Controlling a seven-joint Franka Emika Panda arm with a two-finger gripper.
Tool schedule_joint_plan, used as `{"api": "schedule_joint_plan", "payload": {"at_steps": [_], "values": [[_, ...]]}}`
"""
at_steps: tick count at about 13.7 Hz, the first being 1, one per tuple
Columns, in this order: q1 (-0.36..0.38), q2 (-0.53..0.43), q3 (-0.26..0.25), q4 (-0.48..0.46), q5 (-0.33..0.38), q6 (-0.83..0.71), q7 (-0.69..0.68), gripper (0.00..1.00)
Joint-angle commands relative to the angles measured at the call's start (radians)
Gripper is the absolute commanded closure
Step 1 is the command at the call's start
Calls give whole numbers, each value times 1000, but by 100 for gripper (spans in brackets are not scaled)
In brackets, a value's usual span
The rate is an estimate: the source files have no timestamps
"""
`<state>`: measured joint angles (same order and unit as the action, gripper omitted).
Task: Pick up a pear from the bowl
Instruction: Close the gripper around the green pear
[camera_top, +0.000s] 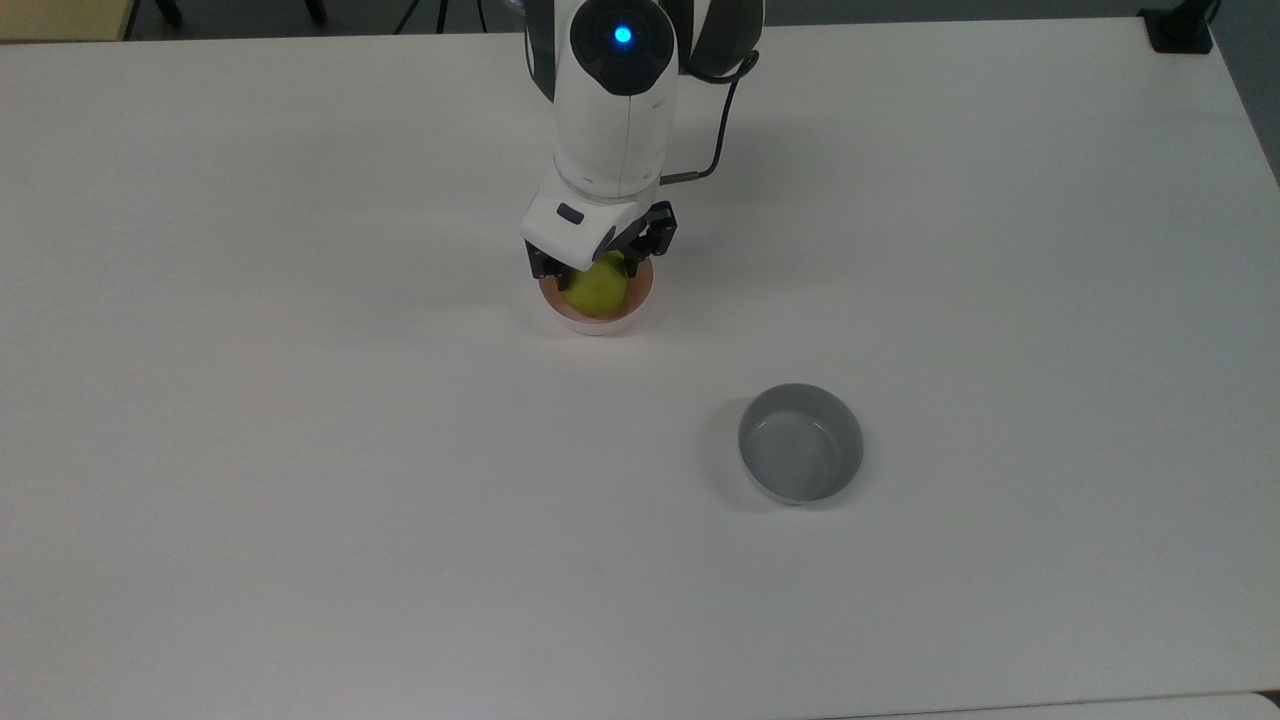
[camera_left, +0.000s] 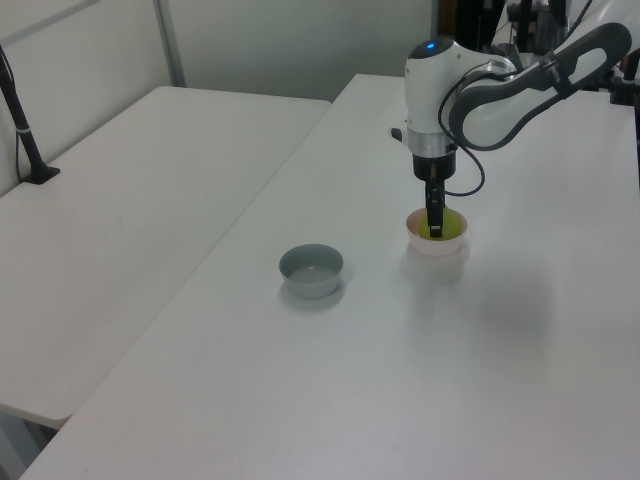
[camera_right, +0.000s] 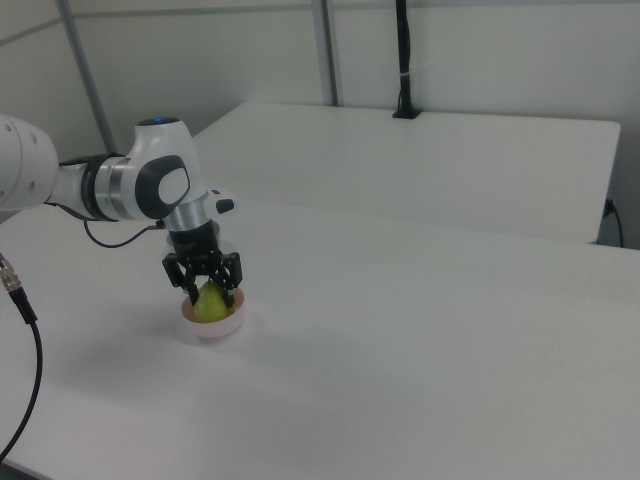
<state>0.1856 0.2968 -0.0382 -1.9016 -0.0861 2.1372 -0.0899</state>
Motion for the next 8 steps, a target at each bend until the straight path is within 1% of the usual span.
{"api": "schedule_joint_plan", "payload": {"at_steps": [1, 5, 8], "values": [[9, -1, -6, -8, 16, 27, -11, 47], [11, -4, -6, -4, 16, 21, -10, 47], [9, -25, -6, 1, 16, 9, -4, 47]]}}
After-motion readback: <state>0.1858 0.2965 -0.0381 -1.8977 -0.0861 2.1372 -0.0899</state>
